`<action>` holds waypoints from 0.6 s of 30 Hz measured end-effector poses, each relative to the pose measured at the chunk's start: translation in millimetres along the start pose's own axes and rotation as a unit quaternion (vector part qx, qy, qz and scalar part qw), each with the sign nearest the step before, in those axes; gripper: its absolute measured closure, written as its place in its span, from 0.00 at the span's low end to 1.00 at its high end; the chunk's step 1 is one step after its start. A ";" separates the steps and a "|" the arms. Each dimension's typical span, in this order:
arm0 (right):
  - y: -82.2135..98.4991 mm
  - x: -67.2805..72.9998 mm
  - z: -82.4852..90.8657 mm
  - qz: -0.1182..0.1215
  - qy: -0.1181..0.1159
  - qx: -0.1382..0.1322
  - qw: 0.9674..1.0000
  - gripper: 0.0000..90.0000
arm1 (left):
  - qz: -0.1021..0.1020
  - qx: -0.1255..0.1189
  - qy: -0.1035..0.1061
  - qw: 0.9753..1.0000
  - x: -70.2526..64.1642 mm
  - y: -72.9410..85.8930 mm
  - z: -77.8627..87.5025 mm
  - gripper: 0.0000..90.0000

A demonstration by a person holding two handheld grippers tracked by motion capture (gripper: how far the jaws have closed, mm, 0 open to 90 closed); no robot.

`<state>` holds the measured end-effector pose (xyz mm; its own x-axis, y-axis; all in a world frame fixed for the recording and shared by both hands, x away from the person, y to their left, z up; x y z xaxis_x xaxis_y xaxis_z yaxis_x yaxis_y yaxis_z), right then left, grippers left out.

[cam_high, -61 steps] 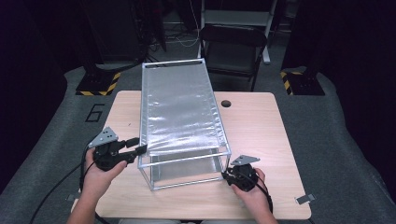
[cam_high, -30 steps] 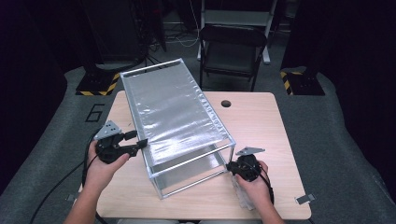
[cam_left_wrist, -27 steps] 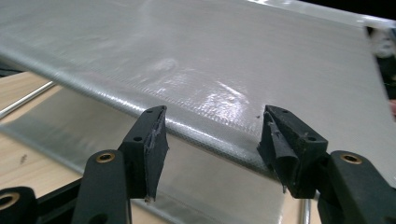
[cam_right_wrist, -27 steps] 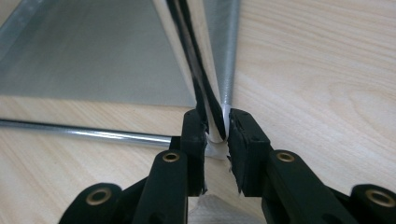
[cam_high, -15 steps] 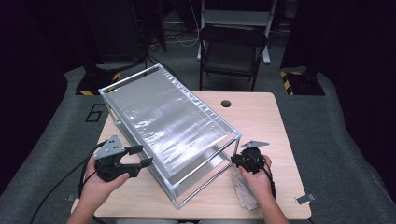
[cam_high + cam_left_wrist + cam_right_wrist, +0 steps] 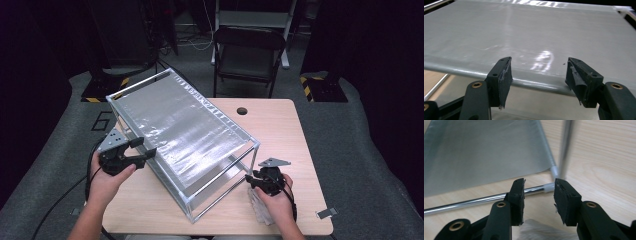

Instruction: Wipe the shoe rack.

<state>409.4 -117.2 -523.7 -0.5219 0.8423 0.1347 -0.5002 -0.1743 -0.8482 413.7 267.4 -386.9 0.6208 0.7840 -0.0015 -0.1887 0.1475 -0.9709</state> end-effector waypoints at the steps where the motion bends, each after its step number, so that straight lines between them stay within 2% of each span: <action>1: 0.9 5.0 -1.7 -0.002 -0.006 0.005 1.000 0.67 | -0.002 0.005 -0.005 1.000 2.5 0.6 -0.9 0.42; 3: 4.1 10.2 -8.0 0.018 -0.013 0.018 1.000 0.67 | -0.002 0.004 -0.012 1.000 5.8 1.2 -2.4 0.42; 5: 7.6 15.0 -15.9 0.014 -0.018 0.024 0.999 0.66 | -0.005 0.005 -0.010 1.000 6.9 1.7 -2.3 0.42; 6: 9.4 15.0 -18.8 0.022 -0.019 0.032 0.999 0.66 | -0.012 0.005 -0.012 1.000 6.5 2.1 -2.3 0.42; 8: 11.2 15.7 -24.4 0.020 -0.015 0.036 0.999 0.66 | -0.031 0.012 -0.014 0.999 4.7 3.0 -2.0 0.42; 9: 12.2 15.1 -26.8 0.017 -0.013 0.036 0.999 0.66 | -0.029 0.013 -0.016 0.999 4.4 3.0 -1.8 0.42; 10: 11.9 14.0 -29.6 0.013 -0.007 0.029 0.999 0.65 | -0.023 0.013 -0.017 0.999 4.6 3.0 -1.5 0.42; 11: 12.2 11.7 -30.1 0.012 -0.006 0.036 0.999 0.65 | -0.017 0.016 -0.016 1.000 5.0 3.2 -0.6 0.42; 14: 11.3 5.9 -31.2 -0.001 0.005 0.036 0.999 0.64 | 0.023 0.015 -0.013 1.000 7.1 5.1 0.9 0.42; 15: 10.3 3.4 -32.7 0.001 0.009 0.026 1.000 0.64 | 0.034 0.012 -0.011 0.999 7.5 5.5 1.4 0.42; 18: 10.2 -0.2 -32.2 -0.007 0.002 0.033 0.999 0.66 | 0.029 0.018 -0.007 0.999 6.5 4.7 2.6 0.42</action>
<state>426.7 -102.7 -548.9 -0.5116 0.8469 0.1449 -0.5517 -0.1945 -0.8110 414.9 274.8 -390.9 0.5972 0.8003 -0.0544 -0.2516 0.1226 -0.9600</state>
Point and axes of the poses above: each handheld gripper's, and its own axes: z roughly backward along the jaws, y roughly out of its underside, x roughly to its left, the point moved 6 cm from there along -z, roughly forward along the jaws, and after that the axes turned 12 degrees about -x, right-handed, at the moved point
